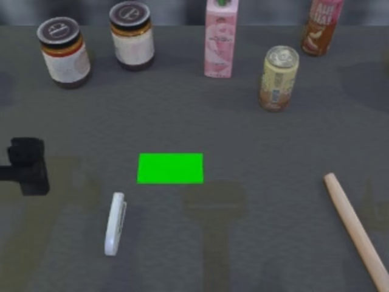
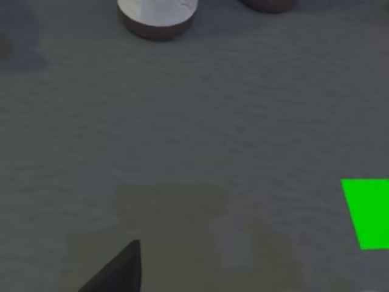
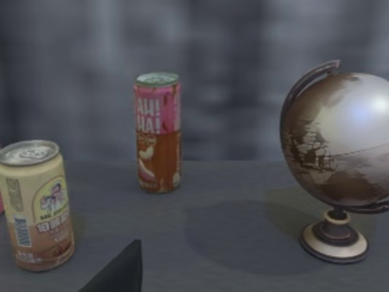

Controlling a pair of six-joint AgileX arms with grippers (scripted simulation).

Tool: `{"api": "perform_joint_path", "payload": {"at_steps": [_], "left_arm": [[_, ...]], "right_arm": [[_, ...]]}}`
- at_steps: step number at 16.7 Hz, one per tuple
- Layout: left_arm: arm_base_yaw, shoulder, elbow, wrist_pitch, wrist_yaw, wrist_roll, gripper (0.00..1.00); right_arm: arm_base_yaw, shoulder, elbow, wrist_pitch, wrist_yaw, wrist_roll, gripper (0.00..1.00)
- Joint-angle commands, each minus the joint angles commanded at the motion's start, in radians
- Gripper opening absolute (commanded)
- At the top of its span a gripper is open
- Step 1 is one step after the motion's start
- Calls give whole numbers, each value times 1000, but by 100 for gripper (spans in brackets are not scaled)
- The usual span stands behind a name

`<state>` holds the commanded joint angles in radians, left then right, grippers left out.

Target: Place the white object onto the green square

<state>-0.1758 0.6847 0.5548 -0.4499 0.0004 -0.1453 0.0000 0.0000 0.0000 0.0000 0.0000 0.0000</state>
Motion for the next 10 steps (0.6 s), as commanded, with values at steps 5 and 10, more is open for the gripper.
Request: {"api": "perform_joint_path", "payload": {"at_steps": [5,10], "left_arm": [[-120,516,359,-318,-2,-94,100],[-219,907,668,-572,0,-175,100]], "right_arm": [[0,0,0,0,0,0,100],[0,0,0,0,0,0,100]]}}
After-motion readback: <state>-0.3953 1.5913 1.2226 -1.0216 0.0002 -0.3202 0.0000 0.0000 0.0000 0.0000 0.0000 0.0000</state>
